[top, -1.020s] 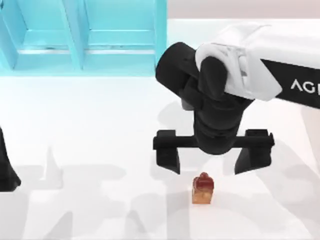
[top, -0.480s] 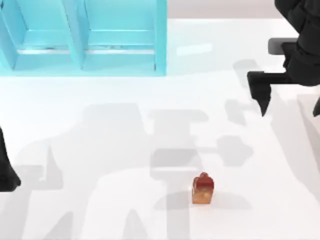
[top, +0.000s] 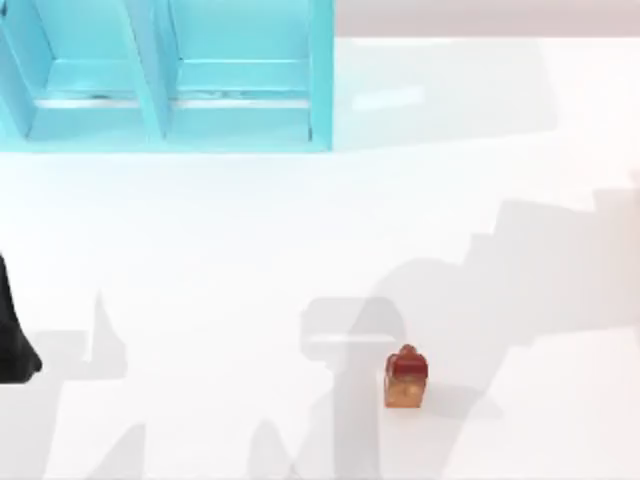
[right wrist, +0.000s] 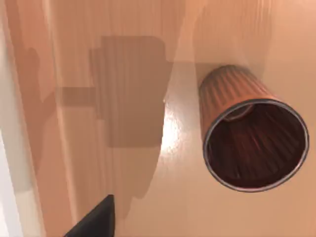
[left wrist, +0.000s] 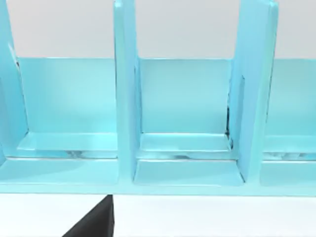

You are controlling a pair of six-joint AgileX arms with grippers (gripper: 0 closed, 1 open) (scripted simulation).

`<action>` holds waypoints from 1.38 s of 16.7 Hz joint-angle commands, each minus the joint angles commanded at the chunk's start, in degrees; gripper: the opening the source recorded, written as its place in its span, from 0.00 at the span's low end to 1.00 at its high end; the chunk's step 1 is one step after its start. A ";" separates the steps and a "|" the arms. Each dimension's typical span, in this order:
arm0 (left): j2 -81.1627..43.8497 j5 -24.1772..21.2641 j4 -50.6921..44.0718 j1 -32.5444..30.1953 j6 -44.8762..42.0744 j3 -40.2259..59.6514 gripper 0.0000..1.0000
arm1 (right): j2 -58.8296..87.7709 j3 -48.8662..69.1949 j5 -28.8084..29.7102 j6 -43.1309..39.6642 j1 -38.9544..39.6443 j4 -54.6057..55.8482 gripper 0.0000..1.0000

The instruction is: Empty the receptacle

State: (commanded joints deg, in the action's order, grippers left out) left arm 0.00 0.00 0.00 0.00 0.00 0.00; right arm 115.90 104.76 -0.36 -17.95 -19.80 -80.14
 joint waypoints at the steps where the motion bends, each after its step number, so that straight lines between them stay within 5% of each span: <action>1: 0.00 0.00 0.00 0.00 0.00 0.00 1.00 | -0.23 0.51 0.04 -2.19 -2.15 -0.22 1.00; 10: 0.00 0.00 0.00 0.00 0.00 0.00 1.00 | -0.45 0.12 0.11 -5.15 -4.97 0.56 1.00; 23: 0.00 0.00 0.00 0.00 0.00 0.00 1.00 | 1.95 -17.96 0.11 -4.94 -4.87 21.20 1.00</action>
State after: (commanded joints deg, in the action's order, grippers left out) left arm 0.00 0.00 0.00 0.00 0.00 0.00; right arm 117.84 86.81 -0.25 -22.89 -24.67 -58.94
